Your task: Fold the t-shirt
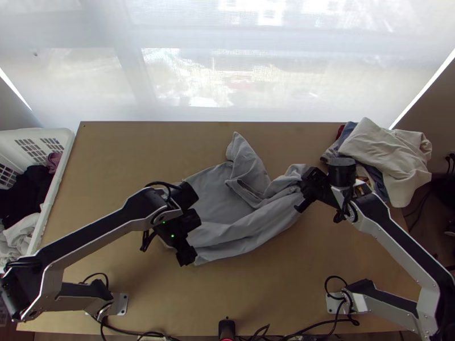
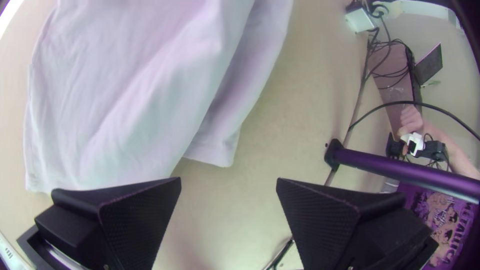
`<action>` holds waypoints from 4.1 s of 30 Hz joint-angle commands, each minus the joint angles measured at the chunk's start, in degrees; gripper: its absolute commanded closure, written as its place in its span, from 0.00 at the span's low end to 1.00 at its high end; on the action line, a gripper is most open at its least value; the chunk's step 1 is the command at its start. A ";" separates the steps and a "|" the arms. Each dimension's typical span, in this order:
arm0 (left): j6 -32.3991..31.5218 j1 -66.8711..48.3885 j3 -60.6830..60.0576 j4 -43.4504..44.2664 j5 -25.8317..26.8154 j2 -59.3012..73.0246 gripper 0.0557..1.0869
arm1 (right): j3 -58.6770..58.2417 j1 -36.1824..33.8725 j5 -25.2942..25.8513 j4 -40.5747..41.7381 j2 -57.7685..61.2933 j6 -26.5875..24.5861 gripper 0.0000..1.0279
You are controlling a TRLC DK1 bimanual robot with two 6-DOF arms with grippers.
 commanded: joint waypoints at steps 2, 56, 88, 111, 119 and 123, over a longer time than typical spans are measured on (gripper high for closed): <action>0.22 -4.62 0.75 6.12 -1.91 6.43 0.10 | 6.49 2.11 0.03 3.20 10.62 1.31 0.97; 2.07 22.80 11.03 8.49 0.02 6.52 0.97 | 32.42 -2.55 -7.79 -2.07 35.14 16.60 0.04; 4.18 43.46 2.33 11.30 0.81 2.22 0.97 | 10.45 -0.88 -7.97 -1.55 23.10 15.46 0.05; 3.21 40.82 3.03 12.71 0.55 4.06 0.97 | 15.28 1.23 -7.09 6.19 30.48 6.93 0.75; 2.59 40.73 4.00 16.40 -0.86 8.46 0.97 | 17.83 1.50 -7.09 6.28 29.87 7.02 0.97; 1.36 40.55 4.09 17.63 -1.74 9.51 0.85 | 19.85 1.58 -7.18 6.28 29.87 7.37 0.97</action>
